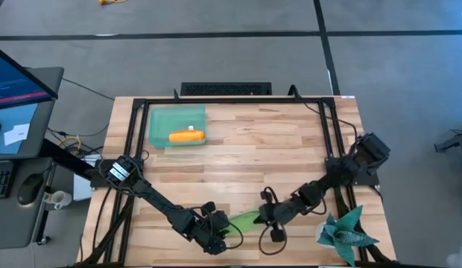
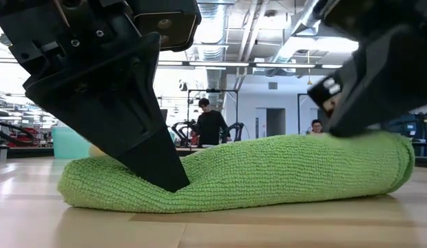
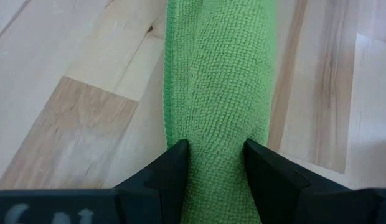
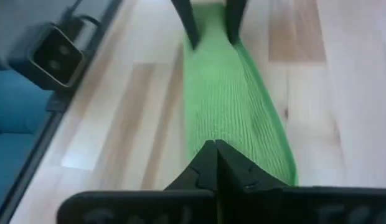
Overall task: Roll microfiber towels into tight, uniform cylinder then place into a basket
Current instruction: Roll the green microfiber cloth
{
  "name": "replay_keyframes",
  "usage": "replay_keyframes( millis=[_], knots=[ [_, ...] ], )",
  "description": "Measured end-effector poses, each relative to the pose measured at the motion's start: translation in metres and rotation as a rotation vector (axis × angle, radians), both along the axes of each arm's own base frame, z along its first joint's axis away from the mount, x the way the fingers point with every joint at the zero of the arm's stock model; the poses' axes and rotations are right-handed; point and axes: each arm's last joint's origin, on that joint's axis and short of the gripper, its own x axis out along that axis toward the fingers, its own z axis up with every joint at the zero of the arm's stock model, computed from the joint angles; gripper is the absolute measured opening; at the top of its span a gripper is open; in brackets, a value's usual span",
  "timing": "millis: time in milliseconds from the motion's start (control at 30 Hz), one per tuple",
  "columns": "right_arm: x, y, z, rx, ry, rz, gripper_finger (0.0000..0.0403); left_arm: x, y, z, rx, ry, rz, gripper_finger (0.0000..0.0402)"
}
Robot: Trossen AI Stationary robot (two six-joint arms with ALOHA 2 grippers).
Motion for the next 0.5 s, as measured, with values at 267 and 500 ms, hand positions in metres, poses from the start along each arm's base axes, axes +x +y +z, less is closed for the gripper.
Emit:
replay_keyframes(
  millis=[267, 500],
  knots=[
    [0.002, -0.004, -0.025, 0.031, 0.127, -0.099, 0.0029, 0.000, 0.000, 0.000, 0.008, -0.004, -0.001, 0.0148],
    [0.001, -0.004, -0.034, 0.053, 0.183, -0.127, 0.0009, 0.000, 0.000, 0.000, 0.062, -0.002, -0.065, 0.0148]
  ],
)
